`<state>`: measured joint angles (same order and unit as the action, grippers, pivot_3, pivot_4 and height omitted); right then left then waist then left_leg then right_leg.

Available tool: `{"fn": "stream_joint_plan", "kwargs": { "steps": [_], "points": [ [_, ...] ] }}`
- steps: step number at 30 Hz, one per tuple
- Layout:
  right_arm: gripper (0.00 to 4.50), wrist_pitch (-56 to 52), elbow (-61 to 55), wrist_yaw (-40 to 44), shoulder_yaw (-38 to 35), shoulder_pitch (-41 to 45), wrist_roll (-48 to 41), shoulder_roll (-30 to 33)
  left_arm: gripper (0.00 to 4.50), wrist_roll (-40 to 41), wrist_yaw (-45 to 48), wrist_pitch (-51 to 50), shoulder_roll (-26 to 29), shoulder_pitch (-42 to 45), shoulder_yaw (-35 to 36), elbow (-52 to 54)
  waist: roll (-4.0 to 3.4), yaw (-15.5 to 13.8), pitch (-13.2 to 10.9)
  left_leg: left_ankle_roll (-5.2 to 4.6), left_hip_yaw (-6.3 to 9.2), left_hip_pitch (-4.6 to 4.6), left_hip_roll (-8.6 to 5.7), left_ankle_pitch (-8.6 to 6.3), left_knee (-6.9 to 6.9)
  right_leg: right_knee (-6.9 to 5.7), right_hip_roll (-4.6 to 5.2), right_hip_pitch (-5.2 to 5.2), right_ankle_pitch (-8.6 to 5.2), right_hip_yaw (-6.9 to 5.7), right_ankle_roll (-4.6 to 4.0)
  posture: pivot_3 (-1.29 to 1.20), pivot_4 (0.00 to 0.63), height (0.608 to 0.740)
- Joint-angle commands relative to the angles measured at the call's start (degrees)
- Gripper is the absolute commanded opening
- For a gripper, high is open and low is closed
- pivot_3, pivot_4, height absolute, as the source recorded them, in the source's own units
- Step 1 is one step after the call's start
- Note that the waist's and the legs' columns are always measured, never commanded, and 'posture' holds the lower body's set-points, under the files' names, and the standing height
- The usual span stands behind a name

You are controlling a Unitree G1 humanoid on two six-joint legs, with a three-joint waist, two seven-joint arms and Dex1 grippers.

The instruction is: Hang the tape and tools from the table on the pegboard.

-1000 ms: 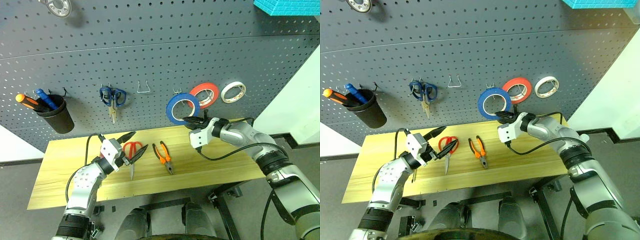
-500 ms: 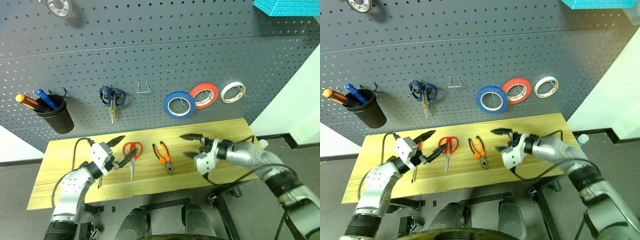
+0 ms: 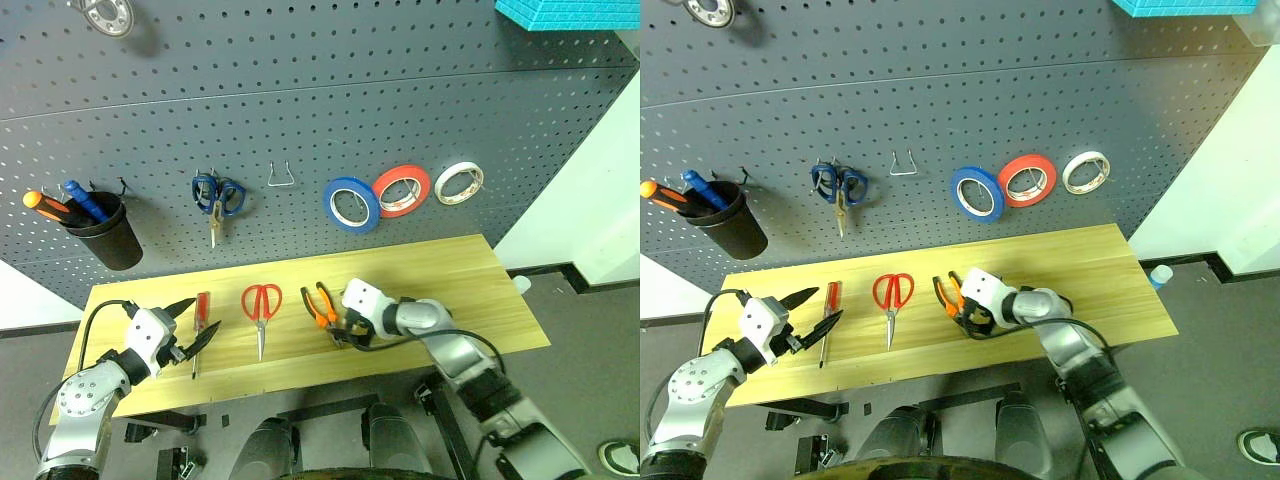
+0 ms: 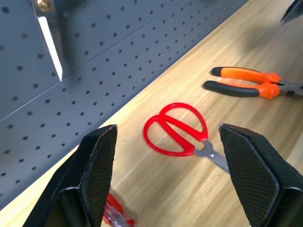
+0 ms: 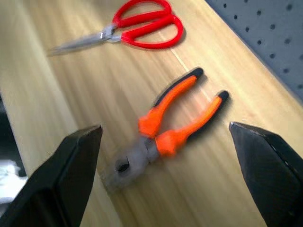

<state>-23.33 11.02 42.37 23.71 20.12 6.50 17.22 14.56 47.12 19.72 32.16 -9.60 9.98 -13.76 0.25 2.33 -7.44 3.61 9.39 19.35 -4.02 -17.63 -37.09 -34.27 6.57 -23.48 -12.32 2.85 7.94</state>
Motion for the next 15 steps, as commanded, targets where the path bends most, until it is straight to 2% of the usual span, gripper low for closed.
{"fn": "stream_joint_plan", "kwargs": {
  "steps": [1,3,8,15],
  "points": [
    [4.47,-12.75,0.19,-3.39,-0.83,3.43,-0.01,-4.33,3.61,1.35,2.21,0.45,0.26,-0.90,-0.40,2.10,-0.01,0.07,0.00,0.00,0.00,0.01,0.00,0.00,0.00,0.00,0.00,-0.02,0.00,0.00,0.00,-0.04,0.092,0.738],
    [4.47,-15.80,1.93,-5.17,1.35,5.26,2.29,-5.72,3.61,1.27,3.18,-0.01,-0.17,-1.30,-1.40,3.11,-0.02,0.11,-0.01,0.00,-0.01,0.02,0.00,0.00,0.02,0.00,0.00,-0.05,0.01,0.00,0.01,-0.04,0.093,0.738],
    [4.47,-20.87,4.58,-8.02,1.49,8.26,1.71,-10.61,3.61,0.93,3.67,-0.56,-1.22,-1.69,-2.79,4.08,-0.02,0.18,-0.01,0.01,0.00,0.04,0.00,0.00,0.06,0.00,0.00,-0.10,0.11,0.00,0.19,-0.05,0.093,0.738],
    [4.47,-25.82,13.82,-14.92,-1.81,12.87,1.05,-16.66,3.61,1.76,5.41,-1.24,-1.21,-2.20,-3.55,4.73,-0.05,0.35,-0.02,0.01,0.00,0.05,0.00,0.00,0.08,-0.08,0.00,-0.18,0.11,-0.01,0.20,-0.05,0.097,0.738]
  ]
}}
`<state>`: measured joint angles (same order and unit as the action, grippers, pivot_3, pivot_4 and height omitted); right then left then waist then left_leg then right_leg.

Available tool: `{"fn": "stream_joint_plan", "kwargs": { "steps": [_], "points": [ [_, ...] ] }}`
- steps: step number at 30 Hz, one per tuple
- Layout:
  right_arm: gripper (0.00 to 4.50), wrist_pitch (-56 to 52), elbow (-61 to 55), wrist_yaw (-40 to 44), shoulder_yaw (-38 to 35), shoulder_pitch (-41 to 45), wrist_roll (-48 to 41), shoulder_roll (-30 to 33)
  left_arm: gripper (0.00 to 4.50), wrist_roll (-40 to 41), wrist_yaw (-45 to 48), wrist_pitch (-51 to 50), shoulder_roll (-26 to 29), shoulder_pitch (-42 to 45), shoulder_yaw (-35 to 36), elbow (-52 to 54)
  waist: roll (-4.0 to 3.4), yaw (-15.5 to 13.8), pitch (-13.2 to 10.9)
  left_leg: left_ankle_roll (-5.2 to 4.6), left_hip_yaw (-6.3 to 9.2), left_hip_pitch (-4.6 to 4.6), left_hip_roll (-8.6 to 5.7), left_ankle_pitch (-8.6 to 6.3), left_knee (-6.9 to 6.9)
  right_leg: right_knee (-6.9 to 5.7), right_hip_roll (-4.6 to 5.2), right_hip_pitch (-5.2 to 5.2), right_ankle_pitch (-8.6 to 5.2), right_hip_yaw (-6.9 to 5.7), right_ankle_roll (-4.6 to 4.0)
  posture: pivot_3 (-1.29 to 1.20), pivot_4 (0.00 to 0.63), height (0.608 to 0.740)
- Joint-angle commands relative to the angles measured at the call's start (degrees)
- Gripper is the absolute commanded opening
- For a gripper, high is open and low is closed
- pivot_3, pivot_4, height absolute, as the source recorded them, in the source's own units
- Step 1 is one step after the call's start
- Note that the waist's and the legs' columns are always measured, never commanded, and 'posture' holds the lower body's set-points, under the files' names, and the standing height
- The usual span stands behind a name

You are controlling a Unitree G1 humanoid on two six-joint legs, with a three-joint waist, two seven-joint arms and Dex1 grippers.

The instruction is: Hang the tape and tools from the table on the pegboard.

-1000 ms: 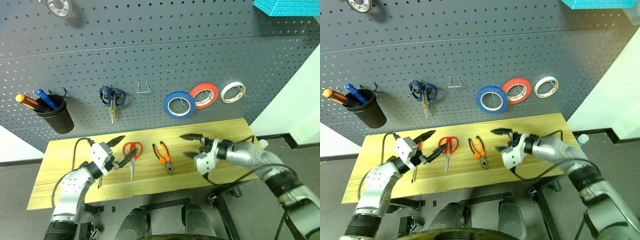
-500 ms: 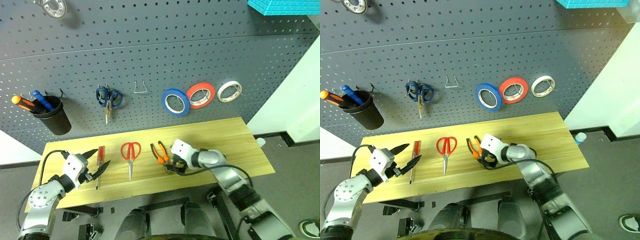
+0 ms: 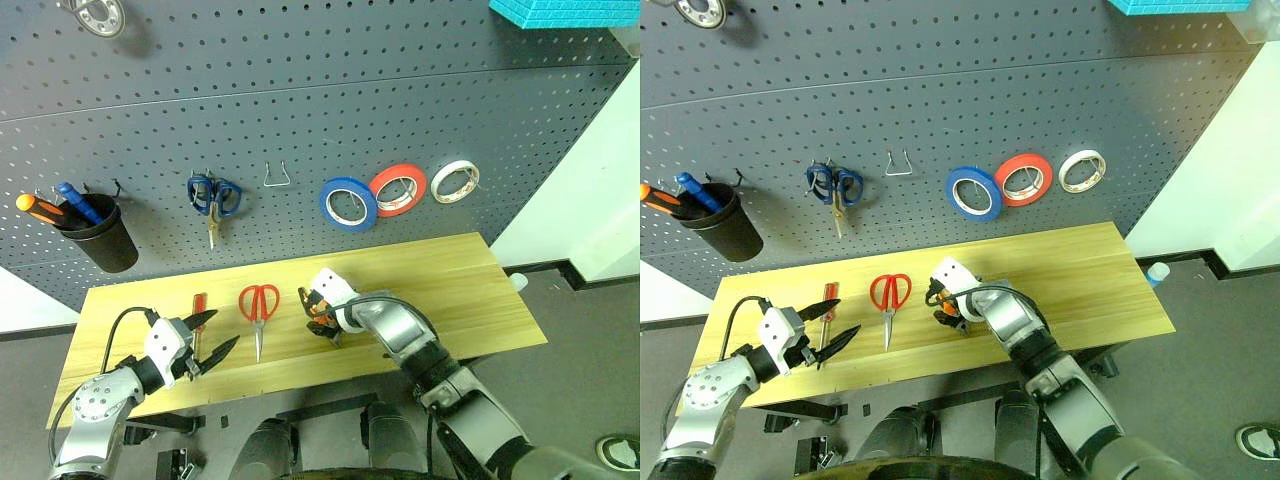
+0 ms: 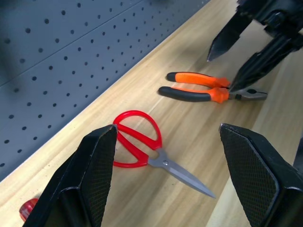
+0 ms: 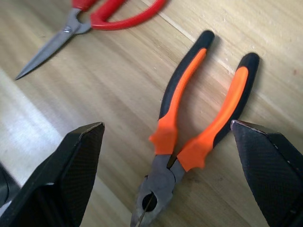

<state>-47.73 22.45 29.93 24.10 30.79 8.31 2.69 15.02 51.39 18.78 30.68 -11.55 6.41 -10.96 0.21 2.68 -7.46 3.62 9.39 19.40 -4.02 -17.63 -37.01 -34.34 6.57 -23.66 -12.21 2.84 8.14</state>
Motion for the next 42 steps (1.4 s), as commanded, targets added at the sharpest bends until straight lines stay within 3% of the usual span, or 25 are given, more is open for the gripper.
{"fn": "stream_joint_plan", "kwargs": {
  "steps": [1,17,32,35,40,42],
  "points": [
    [4.47,-1.49,3.49,-3.27,-2.62,2.64,-0.93,-2.81,3.61,1.35,1.46,-0.45,0.46,-0.29,-0.08,2.02,-0.01,0.01,0.00,0.00,0.00,0.01,0.00,0.00,0.00,0.00,0.00,-0.01,0.00,0.00,0.00,-0.05,0.099,0.738],
    [4.47,-1.92,8.01,-14.36,-6.68,2.42,-1.38,-10.86,3.61,2.19,6.39,-3.31,4.21,-5.14,-0.10,6.24,-0.60,1.91,-1.54,-0.01,0.01,0.10,0.03,-0.01,0.08,-0.10,0.00,-0.22,-0.03,0.01,0.02,-0.08,0.191,0.738],
    [4.47,-0.21,17.97,-20.58,-11.23,5.34,-4.02,-12.88,3.61,1.87,6.36,-1.56,3.39,-4.96,-0.45,3.33,-0.60,2.97,-2.48,-0.01,0.02,0.25,0.03,-0.01,0.11,-0.14,0.01,-0.40,-0.04,0.01,0.03,-0.08,0.197,0.738],
    [3.88,-0.07,18.71,-19.97,-10.56,5.61,-4.18,-12.69,3.61,1.70,6.12,-1.11,3.02,-4.86,-0.69,2.97,-0.59,3.04,-2.48,-0.01,0.03,0.23,0.03,0.00,0.11,-0.13,0.01,-0.38,-0.05,0.01,0.04,-0.08,0.195,0.738],
    [2.14,-0.42,19.14,-18.70,-9.81,5.80,-4.39,-12.37,3.61,1.57,5.91,-0.78,2.70,-4.87,-0.71,2.88,-0.57,3.20,-2.48,-0.01,0.04,0.22,0.04,-0.01,0.12,-0.13,0.00,-0.39,-0.05,0.01,0.04,-0.08,0.189,0.738],
    [2.09,-0.36,19.12,-18.22,-9.53,5.77,-4.42,-12.20,3.61,1.64,5.81,-0.91,2.73,-4.72,-0.62,2.94,-0.57,3.27,-2.47,-0.01,0.04,0.22,0.04,-0.01,0.12,-0.13,0.00,-0.40,-0.05,0.01,0.04,-0.08,0.186,0.738]
  ]
}}
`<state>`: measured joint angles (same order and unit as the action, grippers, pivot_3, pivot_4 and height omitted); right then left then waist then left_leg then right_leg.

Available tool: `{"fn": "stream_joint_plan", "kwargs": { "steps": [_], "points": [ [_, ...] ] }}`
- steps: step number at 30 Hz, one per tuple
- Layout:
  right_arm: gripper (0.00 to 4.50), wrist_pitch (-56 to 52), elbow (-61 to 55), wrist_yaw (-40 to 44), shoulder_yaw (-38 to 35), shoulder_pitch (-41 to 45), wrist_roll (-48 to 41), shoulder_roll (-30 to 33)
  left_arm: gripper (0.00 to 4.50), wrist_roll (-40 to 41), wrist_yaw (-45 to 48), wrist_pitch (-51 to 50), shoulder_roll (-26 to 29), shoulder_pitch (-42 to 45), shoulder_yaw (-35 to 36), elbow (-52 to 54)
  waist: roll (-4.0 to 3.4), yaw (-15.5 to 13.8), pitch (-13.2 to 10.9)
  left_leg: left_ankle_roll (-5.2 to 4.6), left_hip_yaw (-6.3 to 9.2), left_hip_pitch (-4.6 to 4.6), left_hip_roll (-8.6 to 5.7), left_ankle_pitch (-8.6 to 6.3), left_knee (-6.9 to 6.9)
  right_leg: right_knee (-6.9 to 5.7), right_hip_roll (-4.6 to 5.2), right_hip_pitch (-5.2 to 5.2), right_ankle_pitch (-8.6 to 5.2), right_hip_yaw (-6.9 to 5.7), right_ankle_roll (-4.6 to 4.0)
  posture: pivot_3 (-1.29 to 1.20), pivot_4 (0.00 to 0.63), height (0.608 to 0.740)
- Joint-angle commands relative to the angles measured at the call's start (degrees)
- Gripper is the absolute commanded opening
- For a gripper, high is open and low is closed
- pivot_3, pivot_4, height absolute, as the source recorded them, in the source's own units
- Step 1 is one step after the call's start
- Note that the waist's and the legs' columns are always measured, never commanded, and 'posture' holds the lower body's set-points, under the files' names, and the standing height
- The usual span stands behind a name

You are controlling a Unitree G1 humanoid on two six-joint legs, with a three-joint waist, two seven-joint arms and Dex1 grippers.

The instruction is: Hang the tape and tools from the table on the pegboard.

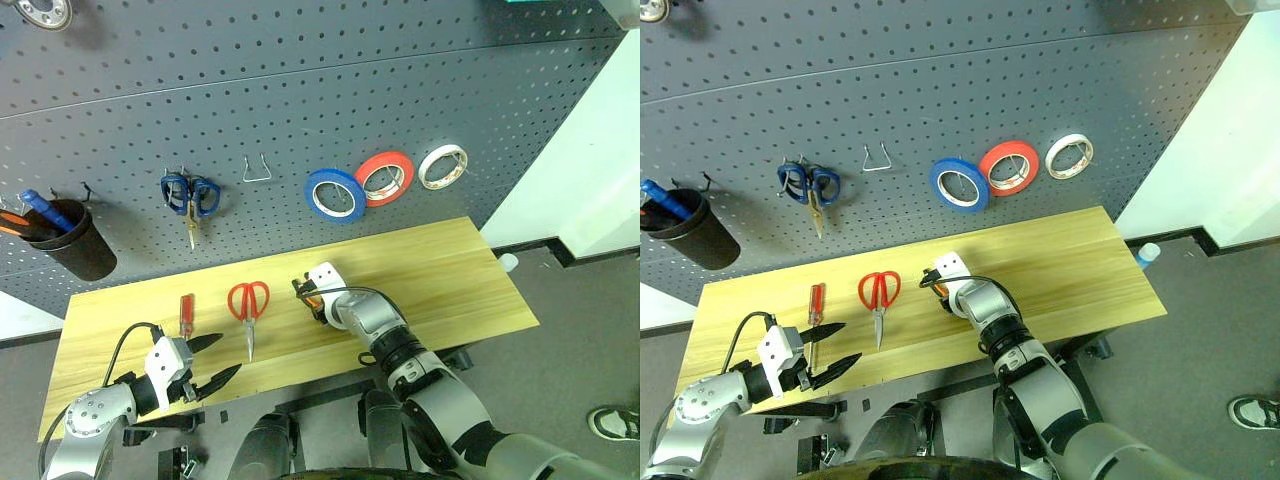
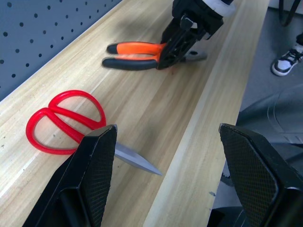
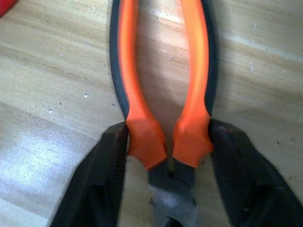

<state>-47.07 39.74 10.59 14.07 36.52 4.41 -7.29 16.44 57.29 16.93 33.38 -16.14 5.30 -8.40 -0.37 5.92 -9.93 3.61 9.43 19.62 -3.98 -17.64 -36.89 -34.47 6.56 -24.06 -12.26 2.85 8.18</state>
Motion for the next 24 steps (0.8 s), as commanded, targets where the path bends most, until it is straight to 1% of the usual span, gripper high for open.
{"fn": "stream_joint_plan", "kwargs": {
  "steps": [1,3,6,8,9,11,16,20,22,24],
  "points": [
    [2.09,-1.08,1.66,1.29,0.61,-0.03,-0.54,-2.15,3.61,0.28,-0.13,0.82,0.06,-0.06,0.54,0.47,0.01,0.04,0.00,0.00,0.00,0.00,0.00,0.00,0.00,0.00,0.00,0.00,0.00,0.00,0.00,-0.08,0.186,0.738],
    [2.09,-0.92,0.65,2.42,1.44,-0.23,-0.43,-1.75,3.61,0.54,-0.43,0.56,-0.02,0.18,0.79,0.74,0.02,0.07,0.02,0.00,0.00,0.00,0.00,0.00,0.00,0.00,0.00,0.00,0.00,0.00,0.00,-0.08,0.182,0.738],
    [2.09,2.62,-5.37,7.39,7.46,-1.76,1.78,1.10,3.61,3.52,-1.72,-1.08,-0.90,0.32,2.77,2.72,0.04,0.10,0.02,0.00,0.00,0.01,0.00,0.00,0.02,0.00,0.00,-0.02,0.00,0.00,0.00,-0.08,0.175,0.738],
    [2.09,7.06,-12.86,11.20,12.38,-3.62,4.04,5.24,3.61,6.23,-3.18,-2.20,-1.32,0.02,5.63,3.95,0.04,-0.05,0.02,0.00,0.00,0.17,0.00,0.00,0.03,0.01,0.00,-0.18,-0.01,0.00,0.02,-0.08,0.170,0.738],
    [2.09,9.60,-16.41,12.54,14.31,-4.42,5.22,7.54,3.61,7.58,-3.74,-2.61,-1.43,-0.19,7.22,4.38,0.04,-0.10,0.02,0.01,0.02,0.43,0.00,0.01,0.00,0.00,0.01,-0.42,-0.01,-0.01,0.04,-0.08,0.166,0.738],
    [2.09,14.48,-22.79,14.37,16.09,-5.78,6.56,11.66,3.61,10.57,-4.11,-4.04,-1.45,-1.11,10.11,5.68,0.06,-0.27,0.02,0.12,0.04,0.92,-0.05,0.06,-0.12,-0.09,0.06,-0.88,0.01,-0.02,0.03,-0.08,0.163,0.738],
    [2.09,29.44,-37.15,23.07,13.69,-9.17,2.31,19.92,3.61,13.99,-3.49,-5.52,-0.91,-4.42,15.58,7.38,0.17,-0.27,0.00,0.13,-0.01,0.97,-0.04,0.07,-0.03,-0.09,0.09,-0.95,0.00,-0.01,0.05,-0.07,0.146,0.738],
    [2.09,30.24,-46.33,30.30,8.92,-8.69,-5.46,21.68,3.61,15.38,-3.06,-4.96,-1.43,-5.12,18.25,7.59,0.28,-0.45,-0.03,0.13,-0.01,0.93,-0.01,0.07,-0.01,-0.07,0.06,-0.89,0.00,-0.02,0.05,-0.08,0.133,0.738],
    [2.09,29.23,-49.85,31.65,7.05,-7.00,-8.29,21.14,3.61,16.03,-2.94,-4.47,-2.15,-4.48,18.71,7.81,0.32,-0.55,-0.02,0.12,0.00,0.91,-0.02,0.07,-0.07,-0.02,0.07,-0.79,0.00,-0.03,0.04,-0.08,0.128,0.738],
    [2.09,27.52,-51.44,31.24,5.18,-4.27,-10.38,19.53,3.61,16.39,-3.43,-3.49,-3.36,-2.62,18.87,7.62,0.40,-0.69,0.02,0.13,0.00,0.89,-0.03,0.07,-0.12,0.09,0.08,-0.69,0.02,-0.03,0.02,-0.09,0.120,0.738]
  ]
}}
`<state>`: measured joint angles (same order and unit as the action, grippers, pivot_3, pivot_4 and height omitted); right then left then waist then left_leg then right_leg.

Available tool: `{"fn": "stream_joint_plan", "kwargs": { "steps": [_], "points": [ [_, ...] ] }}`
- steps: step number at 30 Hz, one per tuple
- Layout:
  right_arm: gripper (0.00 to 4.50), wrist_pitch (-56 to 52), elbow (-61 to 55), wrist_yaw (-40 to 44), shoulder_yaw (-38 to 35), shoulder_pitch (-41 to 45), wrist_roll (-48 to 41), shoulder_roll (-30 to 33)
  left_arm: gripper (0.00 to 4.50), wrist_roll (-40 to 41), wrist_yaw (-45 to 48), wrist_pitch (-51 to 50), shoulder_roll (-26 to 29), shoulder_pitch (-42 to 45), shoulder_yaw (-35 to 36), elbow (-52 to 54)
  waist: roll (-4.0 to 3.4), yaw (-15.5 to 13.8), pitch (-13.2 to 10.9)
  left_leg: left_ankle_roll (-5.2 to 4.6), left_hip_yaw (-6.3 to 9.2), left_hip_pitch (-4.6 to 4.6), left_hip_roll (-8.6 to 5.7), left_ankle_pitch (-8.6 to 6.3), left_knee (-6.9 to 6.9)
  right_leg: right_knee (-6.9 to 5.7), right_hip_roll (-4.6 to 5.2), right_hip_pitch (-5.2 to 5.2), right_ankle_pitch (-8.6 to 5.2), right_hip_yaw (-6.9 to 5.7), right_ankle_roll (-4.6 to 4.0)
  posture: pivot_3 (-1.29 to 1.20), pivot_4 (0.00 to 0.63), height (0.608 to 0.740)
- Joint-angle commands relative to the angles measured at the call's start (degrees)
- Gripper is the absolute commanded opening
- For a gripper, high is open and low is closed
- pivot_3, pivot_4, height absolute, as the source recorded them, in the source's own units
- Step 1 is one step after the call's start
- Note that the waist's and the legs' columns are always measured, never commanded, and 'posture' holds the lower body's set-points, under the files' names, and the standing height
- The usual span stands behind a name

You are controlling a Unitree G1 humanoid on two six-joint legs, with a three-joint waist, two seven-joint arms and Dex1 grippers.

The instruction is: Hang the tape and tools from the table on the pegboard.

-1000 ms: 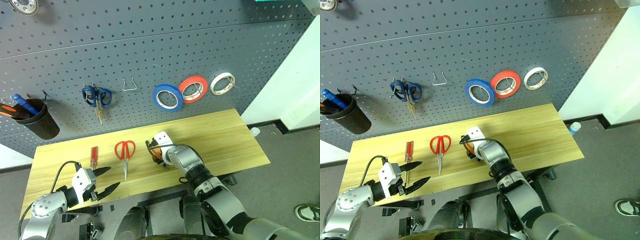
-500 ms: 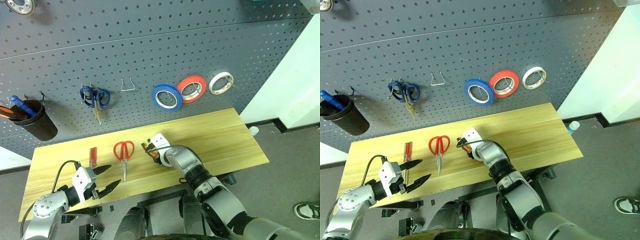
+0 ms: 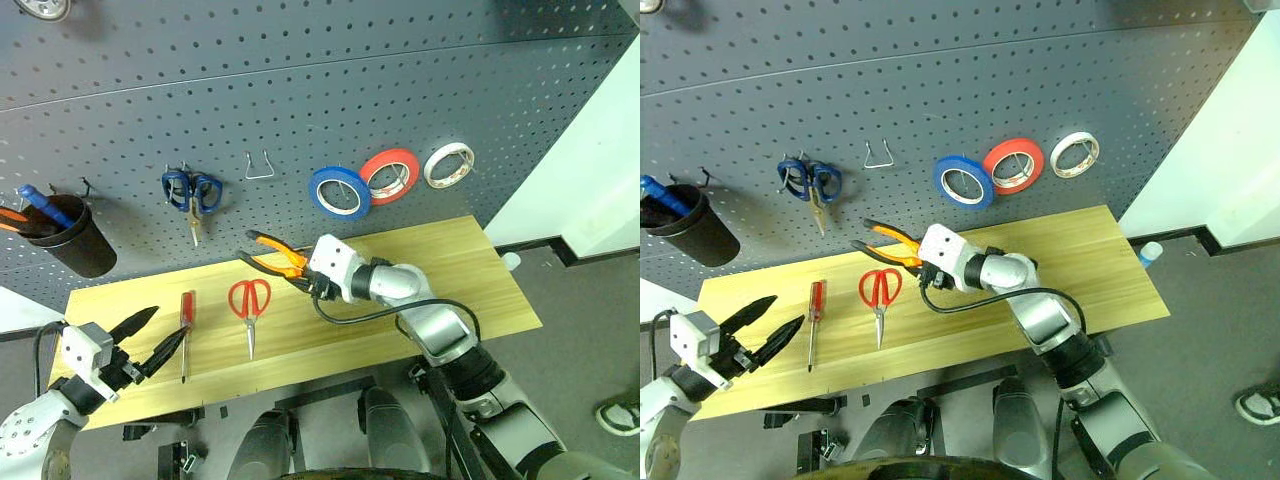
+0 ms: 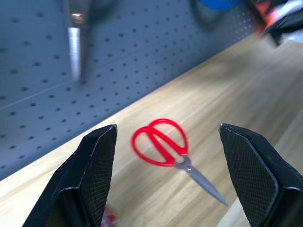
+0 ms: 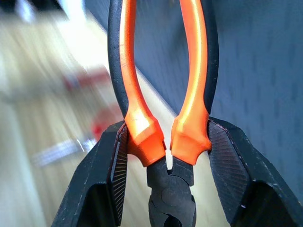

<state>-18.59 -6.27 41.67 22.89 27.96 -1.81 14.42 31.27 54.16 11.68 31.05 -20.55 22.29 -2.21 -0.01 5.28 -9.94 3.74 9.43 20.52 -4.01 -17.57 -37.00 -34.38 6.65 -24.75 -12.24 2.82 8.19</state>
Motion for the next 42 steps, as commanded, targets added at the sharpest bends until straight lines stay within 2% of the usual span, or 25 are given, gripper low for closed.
{"fn": "stream_joint_plan", "kwargs": {
  "steps": [1,4,7,16,29,36,42],
  "points": [
    [2.09,-1.85,-5.61,-0.60,-4.57,5.99,-4.96,-3.29,3.61,1.54,-0.82,2.01,-1.59,2.97,1.73,1.29,0.06,-0.08,0.03,0.00,0.00,-0.02,0.00,0.00,-0.02,0.01,0.00,0.03,0.01,0.00,-0.01,-0.09,0.116,0.738],
    [2.09,-5.43,-5.17,-2.57,-7.32,11.63,-7.88,-7.02,3.61,0.62,-1.65,2.14,-3.07,6.17,0.35,1.59,0.12,-0.05,0.07,0.03,0.02,-0.06,0.00,0.02,-0.04,0.01,-0.01,0.05,0.08,-0.02,-0.10,-0.10,0.110,0.738],
    [2.09,-5.00,0.85,-7.35,-10.69,18.81,-8.35,-11.72,3.61,-0.99,-2.74,2.45,-4.89,9.56,-2.16,1.67,0.11,0.19,0.12,0.06,0.02,-0.05,0.00,0.03,0.00,0.00,-0.02,-0.01,0.09,-0.02,-0.11,-0.11,0.099,0.738],
    [2.09,7.33,26.59,-12.42,-15.93,31.93,-8.41,-20.13,3.61,-6.72,-5.97,8.12,-10.35,19.36,-7.21,-2.70,0.30,0.31,0.34,0.13,0.00,0.00,-0.01,0.08,0.07,-0.05,-0.03,-0.15,0.23,0.00,-0.12,-0.08,0.076,0.738],
    [2.09,24.89,45.57,-15.01,-20.12,38.09,-8.85,-25.04,3.61,-7.71,-6.75,9.53,-12.39,21.92,-10.11,-4.91,0.34,0.64,0.39,0.33,-0.07,0.04,-0.01,0.20,-0.02,-0.69,-0.05,-0.50,0.24,0.06,-0.12,-0.07,0.071,0.738],
    [2.09,31.99,52.69,-16.38,-20.18,37.55,-7.18,-27.73,3.61,-7.48,-5.54,10.82,-12.19,23.68,-9.84,-8.76,0.36,0.83,0.58,0.37,-0.06,-0.02,-0.01,0.23,-0.04,-0.80,-0.06,-0.49,0.24,0.08,-0.12,-0.07,0.072,0.738],
    [2.09,40.61,59.90,-20.71,-19.49,36.96,-3.84,-28.75,3.61,-6.90,-4.40,12.05,-11.84,23.79,-9.31,-10.52,0.40,0.98,0.70,0.38,-0.06,-0.04,-0.01,0.23,-0.07,-0.85,-0.07,-0.49,0.24,0.09,-0.12,-0.07,0.075,0.738]
  ]
}}
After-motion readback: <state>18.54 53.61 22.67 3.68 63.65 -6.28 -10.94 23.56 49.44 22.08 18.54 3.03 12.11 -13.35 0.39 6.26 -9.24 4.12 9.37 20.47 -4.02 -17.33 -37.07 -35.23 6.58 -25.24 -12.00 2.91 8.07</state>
